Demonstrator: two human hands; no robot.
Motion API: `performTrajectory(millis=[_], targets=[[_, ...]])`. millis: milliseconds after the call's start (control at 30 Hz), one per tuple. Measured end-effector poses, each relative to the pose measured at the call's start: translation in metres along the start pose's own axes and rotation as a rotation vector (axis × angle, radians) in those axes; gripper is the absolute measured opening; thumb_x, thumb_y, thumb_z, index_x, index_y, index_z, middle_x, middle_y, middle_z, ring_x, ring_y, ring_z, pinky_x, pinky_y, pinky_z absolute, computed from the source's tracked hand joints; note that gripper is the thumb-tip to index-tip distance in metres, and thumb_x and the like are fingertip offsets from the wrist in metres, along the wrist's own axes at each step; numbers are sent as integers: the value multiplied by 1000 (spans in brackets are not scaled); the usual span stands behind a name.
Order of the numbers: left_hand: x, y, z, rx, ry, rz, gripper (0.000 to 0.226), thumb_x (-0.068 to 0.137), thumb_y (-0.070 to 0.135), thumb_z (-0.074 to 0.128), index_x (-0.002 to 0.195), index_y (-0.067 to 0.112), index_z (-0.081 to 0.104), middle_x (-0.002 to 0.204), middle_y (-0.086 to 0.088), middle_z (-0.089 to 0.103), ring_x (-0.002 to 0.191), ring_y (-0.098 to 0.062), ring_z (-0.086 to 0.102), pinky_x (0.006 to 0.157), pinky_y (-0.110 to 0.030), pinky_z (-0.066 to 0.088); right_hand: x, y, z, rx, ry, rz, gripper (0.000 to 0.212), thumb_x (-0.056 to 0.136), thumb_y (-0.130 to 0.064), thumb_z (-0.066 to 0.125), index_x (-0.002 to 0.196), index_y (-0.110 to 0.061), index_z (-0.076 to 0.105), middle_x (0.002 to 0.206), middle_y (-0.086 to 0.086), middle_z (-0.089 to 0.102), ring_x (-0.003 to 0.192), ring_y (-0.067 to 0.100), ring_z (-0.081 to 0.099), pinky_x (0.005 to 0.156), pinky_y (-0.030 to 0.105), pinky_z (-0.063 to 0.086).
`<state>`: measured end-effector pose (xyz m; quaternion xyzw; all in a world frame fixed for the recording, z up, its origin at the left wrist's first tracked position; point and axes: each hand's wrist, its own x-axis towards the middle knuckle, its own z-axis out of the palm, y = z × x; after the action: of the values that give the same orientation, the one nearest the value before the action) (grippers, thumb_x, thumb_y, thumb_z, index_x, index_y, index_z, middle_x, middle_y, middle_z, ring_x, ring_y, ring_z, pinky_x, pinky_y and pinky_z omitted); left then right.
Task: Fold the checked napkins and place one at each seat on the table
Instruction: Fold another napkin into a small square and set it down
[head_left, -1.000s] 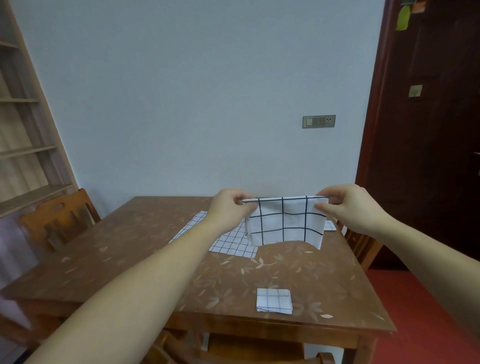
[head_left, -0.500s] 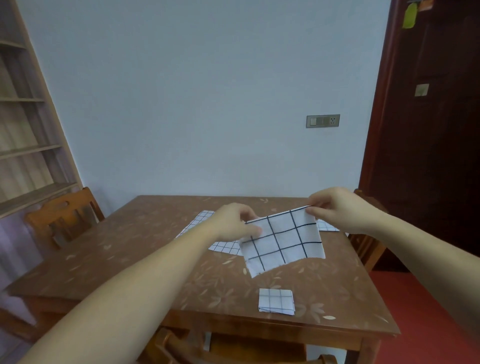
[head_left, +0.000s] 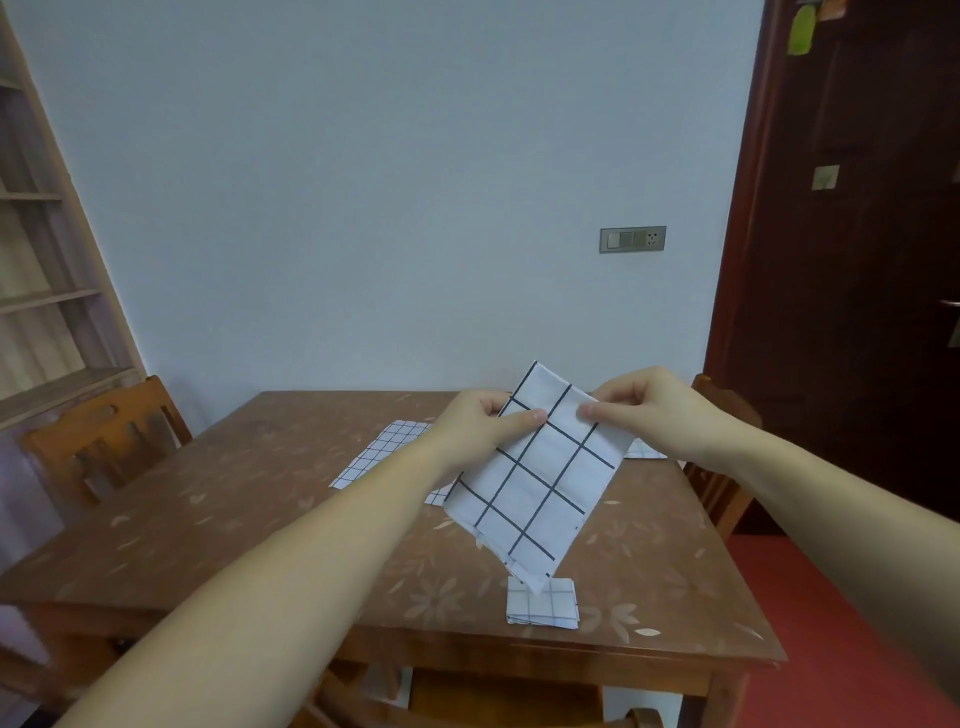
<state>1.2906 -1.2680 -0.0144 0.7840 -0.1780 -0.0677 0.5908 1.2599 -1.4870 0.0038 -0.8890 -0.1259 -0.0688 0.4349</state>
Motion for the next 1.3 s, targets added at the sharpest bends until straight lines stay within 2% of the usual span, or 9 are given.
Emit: performTrajectory(millis=[67, 300, 533, 733, 833, 933, 1100, 1200, 1300], targets=[[1, -1, 1, -94, -6, -20, 13, 90, 27, 69, 87, 15, 74, 86, -4, 77, 75, -17, 73, 64, -27, 57, 0, 0, -2, 113, 10, 30, 23, 83, -39, 73, 82, -16, 78, 87, 16, 75, 80, 42, 66, 84, 51, 54], [4, 5, 6, -283, -28, -48, 18, 92, 28, 65, 87, 13, 71, 86, -5, 76, 77, -18, 72, 72, -31, 59, -2, -7, -6, 360, 99, 83, 19, 81, -13, 77, 90, 3, 73, 89, 23, 68, 82, 27, 64, 95, 52, 51], [11, 16, 15, -347, 156, 62, 17, 90, 27, 68, 93, 11, 73, 85, -6, 72, 71, -15, 67, 59, -23, 54, -6, -14, -1, 224, 134, -34, 13, 82, -10, 77, 93, -5, 75, 88, 14, 76, 74, 11, 69, 73, 20, 55], [13, 11, 7, -439, 165, 32, 12, 91, 26, 67, 90, 16, 74, 85, -3, 74, 77, -18, 68, 70, -29, 56, -8, -9, -4, 293, 92, 33, 16, 88, -15, 70, 99, -4, 74, 92, 14, 73, 84, 17, 65, 88, 33, 55], [15, 9, 6, -464, 169, 25, 12, 91, 26, 67, 91, 16, 74, 90, -5, 74, 83, -20, 69, 79, -35, 55, -7, -9, -4, 406, 80, 42, 22, 96, -18, 59, 93, 0, 72, 75, 1, 70, 81, 20, 63, 92, 37, 54], [16, 9, 6, -482, 156, 29, 17, 92, 27, 65, 95, 12, 73, 92, -6, 74, 85, -20, 68, 84, -39, 54, -5, -10, -3, 486, 88, 37, 27, 99, -16, 54, 79, -3, 67, 52, -12, 59, 66, 12, 61, 78, 30, 56], [16, 13, 4, -493, 139, 24, 28, 97, 32, 57, 103, 10, 72, 95, -8, 73, 85, -21, 69, 79, -35, 55, 0, -14, -3, 474, 204, 26, 26, 95, -17, 60, 99, 7, 71, 94, 19, 74, 82, 24, 69, 77, 31, 56], [16, 15, 3, -500, 136, 21, 29, 99, 33, 53, 103, 12, 73, 96, -8, 74, 87, -22, 69, 76, -35, 56, 2, -13, -2, 486, 154, 47, 31, 94, -28, 61, 101, 0, 71, 82, 7, 75, 76, 19, 72, 82, 38, 54], [18, 16, 6, -558, 165, 32, 27, 99, 32, 53, 102, 12, 72, 100, -11, 73, 90, -25, 70, 80, -39, 57, 2, -10, 0, 431, -67, 125, 41, 81, -37, 68, 109, -7, 71, 103, 8, 76, 96, 26, 73, 89, 40, 56]])
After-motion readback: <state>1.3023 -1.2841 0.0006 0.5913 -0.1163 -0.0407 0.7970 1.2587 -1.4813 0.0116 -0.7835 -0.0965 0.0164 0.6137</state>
